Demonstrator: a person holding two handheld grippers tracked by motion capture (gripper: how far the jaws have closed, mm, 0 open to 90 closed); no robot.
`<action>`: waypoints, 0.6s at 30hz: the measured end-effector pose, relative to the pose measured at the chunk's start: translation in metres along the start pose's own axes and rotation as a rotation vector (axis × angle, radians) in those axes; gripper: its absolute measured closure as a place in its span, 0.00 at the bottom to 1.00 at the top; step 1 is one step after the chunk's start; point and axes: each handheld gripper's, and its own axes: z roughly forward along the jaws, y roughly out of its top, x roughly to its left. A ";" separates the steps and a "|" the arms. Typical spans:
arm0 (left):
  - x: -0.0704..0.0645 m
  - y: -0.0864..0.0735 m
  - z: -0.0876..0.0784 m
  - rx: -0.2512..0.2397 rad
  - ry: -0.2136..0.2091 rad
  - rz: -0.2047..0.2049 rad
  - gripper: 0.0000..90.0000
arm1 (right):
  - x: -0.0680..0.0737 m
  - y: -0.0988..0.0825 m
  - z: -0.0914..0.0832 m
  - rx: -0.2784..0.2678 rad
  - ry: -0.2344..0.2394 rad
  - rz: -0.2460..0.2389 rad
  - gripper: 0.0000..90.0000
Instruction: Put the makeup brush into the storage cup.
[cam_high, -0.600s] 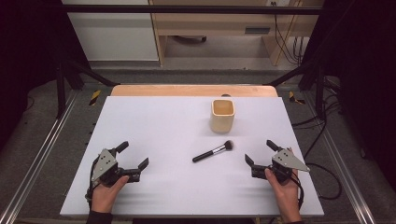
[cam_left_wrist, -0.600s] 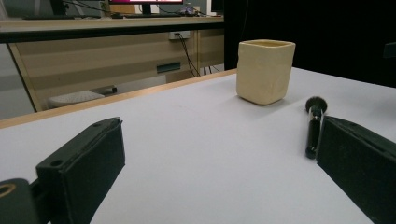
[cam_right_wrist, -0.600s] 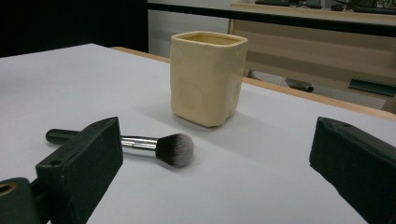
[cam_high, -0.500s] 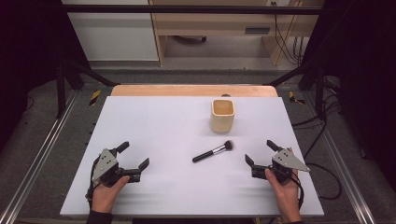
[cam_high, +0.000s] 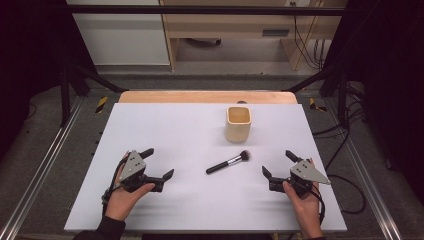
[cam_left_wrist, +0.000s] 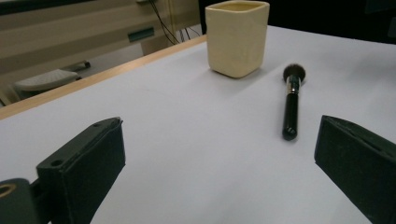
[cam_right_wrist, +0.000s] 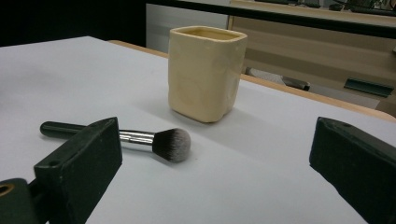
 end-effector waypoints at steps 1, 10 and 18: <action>-0.001 0.003 0.003 0.011 -0.008 0.001 0.02 | 0.000 0.000 0.000 0.000 -0.001 0.000 0.03; -0.023 0.036 0.038 0.152 -0.103 0.072 0.02 | 0.000 0.000 0.000 -0.004 -0.009 -0.004 0.03; -0.044 0.059 0.067 0.253 -0.163 0.134 0.02 | 0.001 0.001 -0.001 -0.008 -0.007 0.004 0.03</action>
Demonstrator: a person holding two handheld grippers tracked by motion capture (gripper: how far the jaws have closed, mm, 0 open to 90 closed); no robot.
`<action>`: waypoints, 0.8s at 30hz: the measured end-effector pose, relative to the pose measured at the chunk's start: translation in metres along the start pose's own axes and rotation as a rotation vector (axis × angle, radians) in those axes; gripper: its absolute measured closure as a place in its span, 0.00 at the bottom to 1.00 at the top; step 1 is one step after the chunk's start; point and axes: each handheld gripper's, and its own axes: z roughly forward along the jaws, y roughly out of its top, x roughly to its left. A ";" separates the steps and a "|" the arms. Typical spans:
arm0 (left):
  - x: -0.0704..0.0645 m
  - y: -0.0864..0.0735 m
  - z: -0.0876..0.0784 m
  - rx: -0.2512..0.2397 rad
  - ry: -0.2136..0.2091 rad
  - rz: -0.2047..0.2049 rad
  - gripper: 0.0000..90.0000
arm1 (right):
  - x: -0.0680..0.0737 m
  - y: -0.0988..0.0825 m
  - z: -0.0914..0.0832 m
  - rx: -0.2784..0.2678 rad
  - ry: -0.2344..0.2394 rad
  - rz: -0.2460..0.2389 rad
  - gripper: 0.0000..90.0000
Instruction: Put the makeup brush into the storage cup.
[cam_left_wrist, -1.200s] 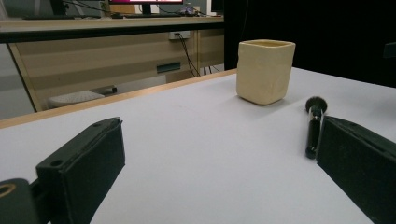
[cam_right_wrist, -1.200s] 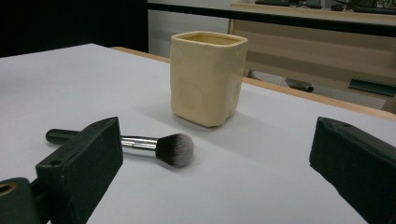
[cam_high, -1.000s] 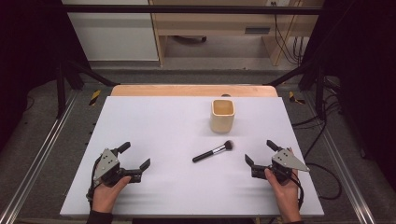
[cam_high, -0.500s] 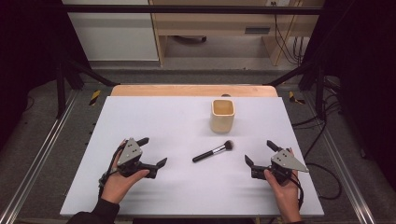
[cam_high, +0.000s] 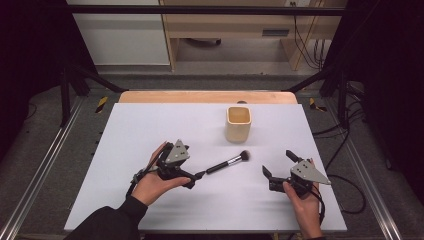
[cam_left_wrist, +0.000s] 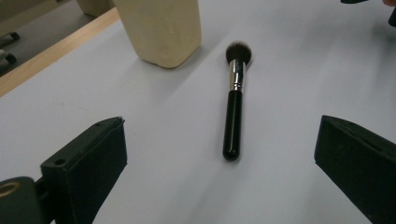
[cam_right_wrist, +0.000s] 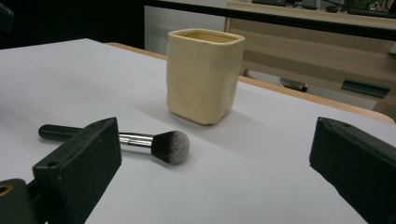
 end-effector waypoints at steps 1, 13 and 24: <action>-0.002 0.003 0.003 0.016 -0.004 0.009 0.02 | 0.000 0.000 0.000 0.000 0.000 0.000 0.03; -0.008 0.019 0.032 0.132 -0.052 0.073 0.03 | -0.002 -0.001 -0.001 0.000 -0.004 0.001 0.03; -0.002 0.021 0.054 0.189 -0.076 0.047 0.04 | 0.000 -0.002 0.001 0.007 0.002 -0.002 0.03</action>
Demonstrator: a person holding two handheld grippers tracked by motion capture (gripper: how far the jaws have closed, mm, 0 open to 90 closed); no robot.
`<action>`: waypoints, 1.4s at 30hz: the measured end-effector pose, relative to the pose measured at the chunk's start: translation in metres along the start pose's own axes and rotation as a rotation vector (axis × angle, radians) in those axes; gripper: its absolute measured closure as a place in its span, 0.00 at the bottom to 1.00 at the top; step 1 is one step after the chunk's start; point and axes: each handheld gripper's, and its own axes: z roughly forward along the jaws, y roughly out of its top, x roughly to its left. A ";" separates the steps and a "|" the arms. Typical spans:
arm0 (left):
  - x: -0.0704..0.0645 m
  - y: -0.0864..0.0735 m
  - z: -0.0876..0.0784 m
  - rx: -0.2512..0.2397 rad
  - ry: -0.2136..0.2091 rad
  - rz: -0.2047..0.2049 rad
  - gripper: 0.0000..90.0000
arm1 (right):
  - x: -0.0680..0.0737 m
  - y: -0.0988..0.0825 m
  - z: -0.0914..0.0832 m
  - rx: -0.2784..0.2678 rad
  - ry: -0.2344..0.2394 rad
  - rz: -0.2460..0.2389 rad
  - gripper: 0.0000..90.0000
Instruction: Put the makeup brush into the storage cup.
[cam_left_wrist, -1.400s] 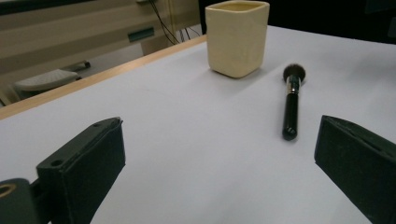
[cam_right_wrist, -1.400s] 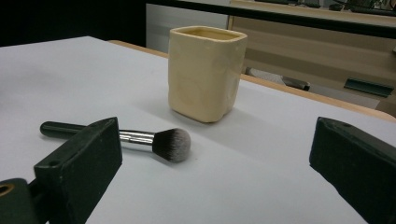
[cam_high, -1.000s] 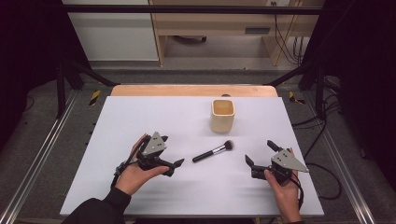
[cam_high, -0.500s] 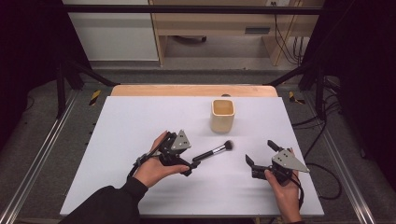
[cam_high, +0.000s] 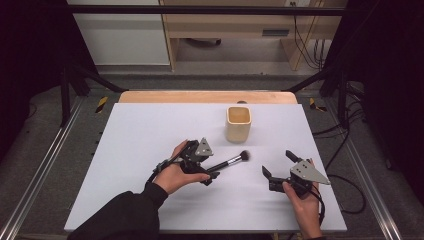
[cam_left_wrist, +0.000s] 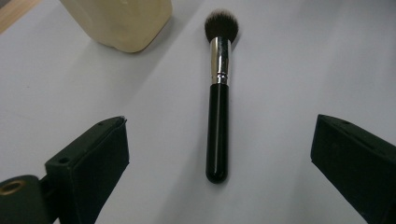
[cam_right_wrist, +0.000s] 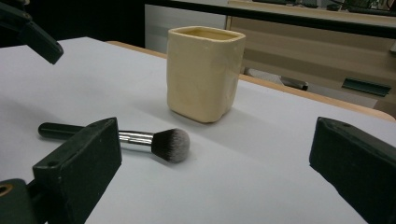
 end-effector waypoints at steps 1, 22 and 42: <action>0.001 0.001 0.001 0.008 -0.003 0.002 0.04 | 0.000 0.000 0.000 0.000 0.000 0.000 0.03; 0.007 0.004 0.031 0.103 -0.019 -0.022 0.31 | 0.000 -0.001 0.001 0.010 0.001 -0.006 0.03; 0.006 0.002 0.043 0.169 -0.072 -0.018 0.69 | 0.001 -0.001 0.001 0.017 -0.001 -0.011 0.03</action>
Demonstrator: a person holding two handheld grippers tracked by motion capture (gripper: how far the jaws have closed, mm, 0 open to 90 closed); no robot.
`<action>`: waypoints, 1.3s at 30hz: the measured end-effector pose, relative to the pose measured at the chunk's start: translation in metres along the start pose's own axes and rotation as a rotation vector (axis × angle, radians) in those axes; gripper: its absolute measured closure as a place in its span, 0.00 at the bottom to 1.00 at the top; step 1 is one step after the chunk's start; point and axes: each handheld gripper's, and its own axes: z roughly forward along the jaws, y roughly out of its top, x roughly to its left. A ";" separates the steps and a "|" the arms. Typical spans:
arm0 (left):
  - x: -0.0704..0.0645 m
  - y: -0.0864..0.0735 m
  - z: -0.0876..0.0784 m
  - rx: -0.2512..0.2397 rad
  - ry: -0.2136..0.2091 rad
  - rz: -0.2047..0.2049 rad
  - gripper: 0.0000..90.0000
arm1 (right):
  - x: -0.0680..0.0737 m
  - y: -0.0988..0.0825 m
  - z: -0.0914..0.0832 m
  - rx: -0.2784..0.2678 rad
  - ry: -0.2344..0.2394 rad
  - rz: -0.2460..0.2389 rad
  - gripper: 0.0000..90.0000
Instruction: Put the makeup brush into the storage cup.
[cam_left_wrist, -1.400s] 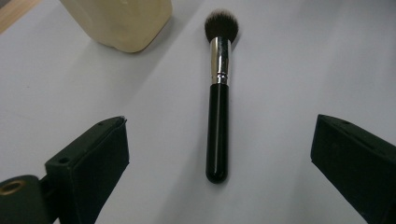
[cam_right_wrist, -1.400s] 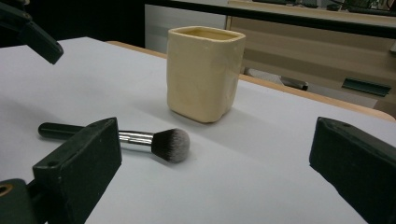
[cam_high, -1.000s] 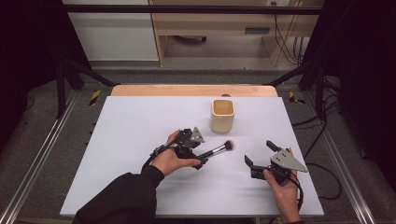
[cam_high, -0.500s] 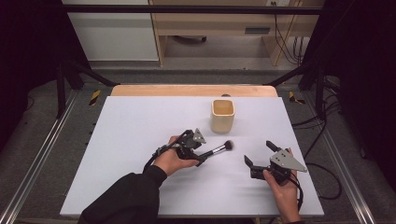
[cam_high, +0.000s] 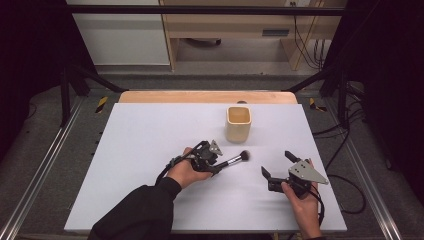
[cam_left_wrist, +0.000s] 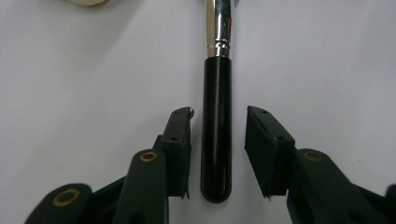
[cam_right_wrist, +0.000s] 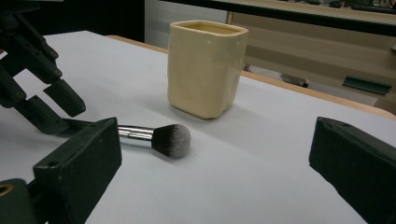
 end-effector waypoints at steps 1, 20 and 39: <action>0.000 0.000 0.000 0.005 0.001 -0.001 0.71 | 0.000 0.000 0.000 0.000 0.000 0.000 0.03; -0.004 -0.004 0.006 0.021 0.036 -0.007 0.83 | 0.000 0.000 0.000 0.001 0.000 0.000 0.03; -0.009 -0.025 -0.021 -0.187 0.069 -0.031 0.83 | 0.001 0.001 -0.001 -0.007 -0.008 0.008 0.03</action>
